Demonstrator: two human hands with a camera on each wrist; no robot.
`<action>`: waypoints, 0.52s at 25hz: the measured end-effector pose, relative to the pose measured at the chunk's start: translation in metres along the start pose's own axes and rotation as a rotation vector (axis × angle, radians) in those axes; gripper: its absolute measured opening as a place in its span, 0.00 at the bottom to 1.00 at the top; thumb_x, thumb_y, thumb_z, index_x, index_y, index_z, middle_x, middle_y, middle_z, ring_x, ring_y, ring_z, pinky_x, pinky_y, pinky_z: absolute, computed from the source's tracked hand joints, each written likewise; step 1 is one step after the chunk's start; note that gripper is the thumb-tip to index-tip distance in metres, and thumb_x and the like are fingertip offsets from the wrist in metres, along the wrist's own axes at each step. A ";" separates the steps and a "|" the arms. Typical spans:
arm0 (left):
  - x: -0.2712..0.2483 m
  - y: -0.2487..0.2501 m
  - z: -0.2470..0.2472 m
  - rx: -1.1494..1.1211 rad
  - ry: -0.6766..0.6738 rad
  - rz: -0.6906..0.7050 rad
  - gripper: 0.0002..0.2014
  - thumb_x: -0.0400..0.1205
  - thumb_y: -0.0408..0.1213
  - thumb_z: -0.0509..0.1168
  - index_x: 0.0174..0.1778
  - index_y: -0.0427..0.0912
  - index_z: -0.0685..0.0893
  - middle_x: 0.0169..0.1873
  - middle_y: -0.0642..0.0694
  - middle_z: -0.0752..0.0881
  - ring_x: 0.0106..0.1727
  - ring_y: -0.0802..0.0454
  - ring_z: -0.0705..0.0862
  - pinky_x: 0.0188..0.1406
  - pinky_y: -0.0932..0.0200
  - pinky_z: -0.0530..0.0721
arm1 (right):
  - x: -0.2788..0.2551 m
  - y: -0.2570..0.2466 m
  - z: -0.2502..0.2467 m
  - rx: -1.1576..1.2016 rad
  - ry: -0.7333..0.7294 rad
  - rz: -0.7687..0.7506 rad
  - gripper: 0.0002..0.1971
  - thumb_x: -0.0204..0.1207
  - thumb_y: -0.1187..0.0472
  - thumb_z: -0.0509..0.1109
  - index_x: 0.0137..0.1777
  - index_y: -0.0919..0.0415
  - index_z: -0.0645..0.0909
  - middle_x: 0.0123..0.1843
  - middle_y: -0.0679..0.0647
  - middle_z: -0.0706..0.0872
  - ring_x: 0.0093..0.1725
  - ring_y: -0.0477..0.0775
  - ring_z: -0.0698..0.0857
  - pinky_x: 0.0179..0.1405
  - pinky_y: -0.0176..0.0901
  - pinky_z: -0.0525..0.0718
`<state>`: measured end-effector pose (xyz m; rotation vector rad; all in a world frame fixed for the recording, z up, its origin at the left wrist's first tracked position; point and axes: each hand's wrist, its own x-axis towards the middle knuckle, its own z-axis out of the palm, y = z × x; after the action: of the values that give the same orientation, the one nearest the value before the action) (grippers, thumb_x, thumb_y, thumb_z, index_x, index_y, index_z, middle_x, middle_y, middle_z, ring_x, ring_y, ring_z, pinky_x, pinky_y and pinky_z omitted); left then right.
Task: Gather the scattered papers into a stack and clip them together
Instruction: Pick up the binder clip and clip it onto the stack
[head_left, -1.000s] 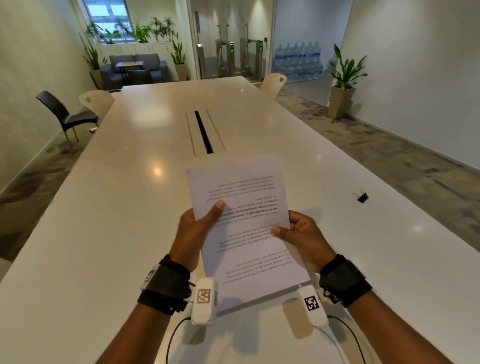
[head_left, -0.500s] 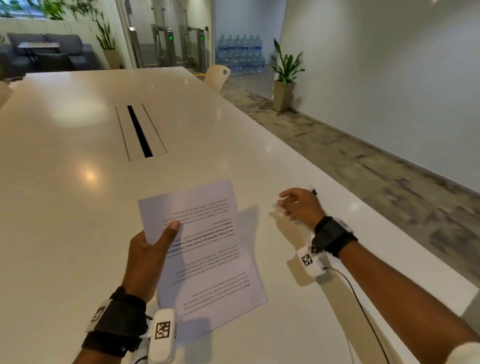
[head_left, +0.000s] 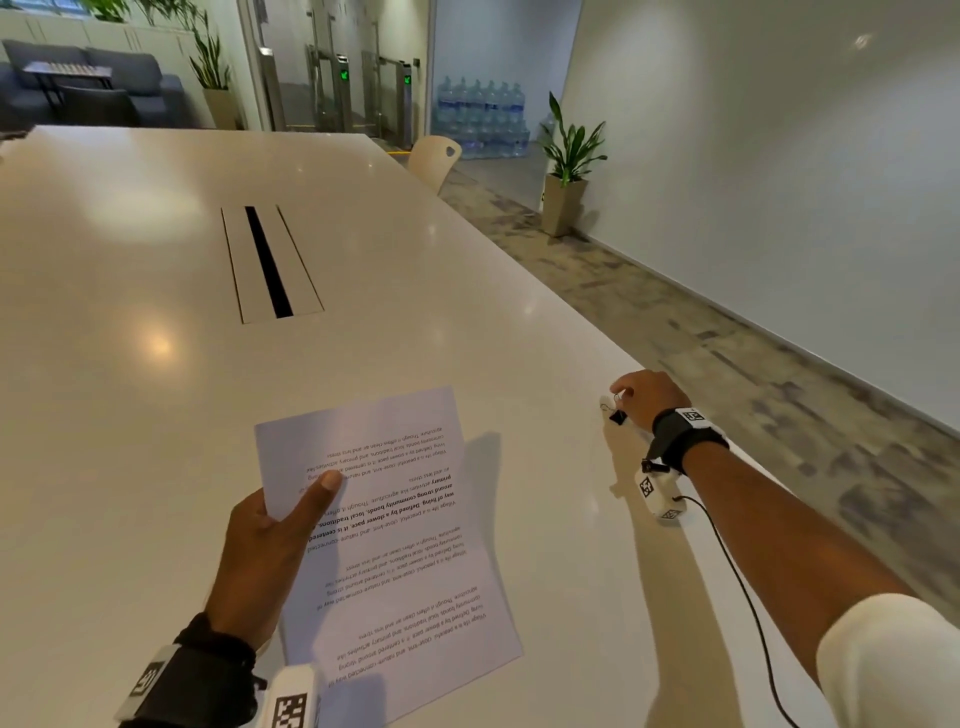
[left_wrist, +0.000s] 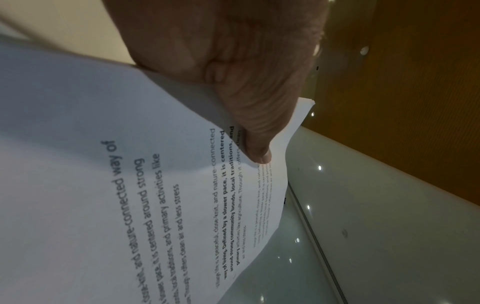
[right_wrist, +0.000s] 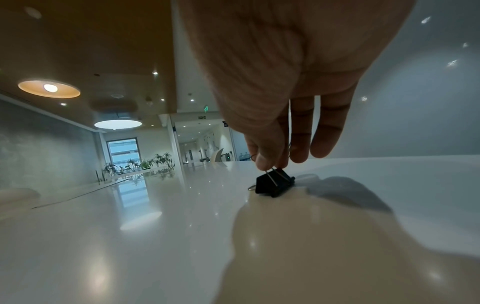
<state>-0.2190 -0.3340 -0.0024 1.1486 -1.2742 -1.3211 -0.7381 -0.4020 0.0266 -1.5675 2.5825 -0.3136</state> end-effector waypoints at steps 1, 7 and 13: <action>-0.001 0.001 0.000 0.001 0.003 -0.006 0.10 0.90 0.44 0.69 0.61 0.43 0.90 0.48 0.44 0.99 0.43 0.41 0.98 0.37 0.54 0.96 | -0.002 0.001 0.000 -0.002 0.008 0.002 0.13 0.86 0.63 0.71 0.63 0.52 0.94 0.71 0.56 0.92 0.69 0.63 0.89 0.68 0.55 0.89; -0.006 0.008 0.001 0.009 0.007 0.013 0.08 0.91 0.43 0.69 0.60 0.44 0.90 0.47 0.45 0.99 0.43 0.43 0.98 0.31 0.60 0.95 | -0.022 0.001 0.001 0.126 0.002 0.012 0.14 0.79 0.65 0.76 0.34 0.48 0.86 0.49 0.53 0.94 0.56 0.62 0.92 0.59 0.54 0.91; -0.020 0.025 0.000 -0.061 0.009 0.037 0.09 0.90 0.40 0.71 0.62 0.41 0.92 0.50 0.43 1.00 0.47 0.41 0.99 0.41 0.55 0.98 | -0.074 -0.037 -0.011 0.971 -0.251 0.093 0.08 0.82 0.74 0.74 0.42 0.66 0.84 0.64 0.73 0.93 0.64 0.74 0.93 0.64 0.65 0.93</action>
<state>-0.2158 -0.3146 0.0226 1.0827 -1.2353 -1.3171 -0.6738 -0.3519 0.0442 -1.0198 1.8090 -1.0685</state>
